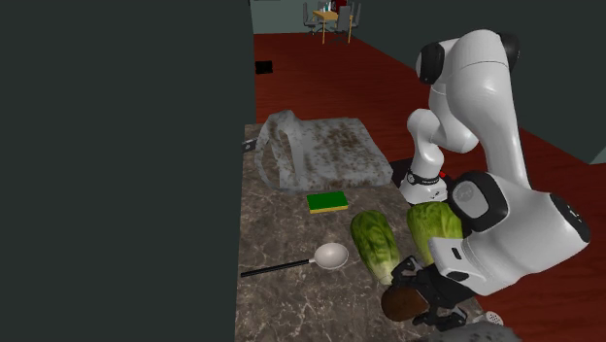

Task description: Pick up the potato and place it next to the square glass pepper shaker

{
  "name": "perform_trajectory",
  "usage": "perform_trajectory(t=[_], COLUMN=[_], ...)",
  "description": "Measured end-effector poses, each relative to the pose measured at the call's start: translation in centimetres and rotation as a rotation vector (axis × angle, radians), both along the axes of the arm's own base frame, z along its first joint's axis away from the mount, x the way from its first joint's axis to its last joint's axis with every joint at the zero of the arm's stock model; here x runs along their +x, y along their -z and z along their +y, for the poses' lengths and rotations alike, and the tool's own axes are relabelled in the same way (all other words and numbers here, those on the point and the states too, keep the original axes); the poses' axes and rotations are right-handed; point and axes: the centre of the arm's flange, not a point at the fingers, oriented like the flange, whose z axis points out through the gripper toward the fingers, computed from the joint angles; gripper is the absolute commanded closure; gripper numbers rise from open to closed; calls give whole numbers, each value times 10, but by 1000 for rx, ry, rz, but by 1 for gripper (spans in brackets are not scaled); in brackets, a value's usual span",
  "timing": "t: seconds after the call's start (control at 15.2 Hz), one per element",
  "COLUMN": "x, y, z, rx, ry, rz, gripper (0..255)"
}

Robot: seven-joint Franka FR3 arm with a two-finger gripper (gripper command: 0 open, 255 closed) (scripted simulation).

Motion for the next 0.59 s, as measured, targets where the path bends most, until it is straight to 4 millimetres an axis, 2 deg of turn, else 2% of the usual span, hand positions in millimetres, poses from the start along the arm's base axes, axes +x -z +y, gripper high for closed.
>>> perform_trajectory(t=[0.07,0.46,0.59], x=[0,-2,-10], y=[0,7,-9], z=[0,-1,3], rx=[0,-8,-6], ry=[0,0,-2], rz=[0,13,13], gripper=[0,0,0])
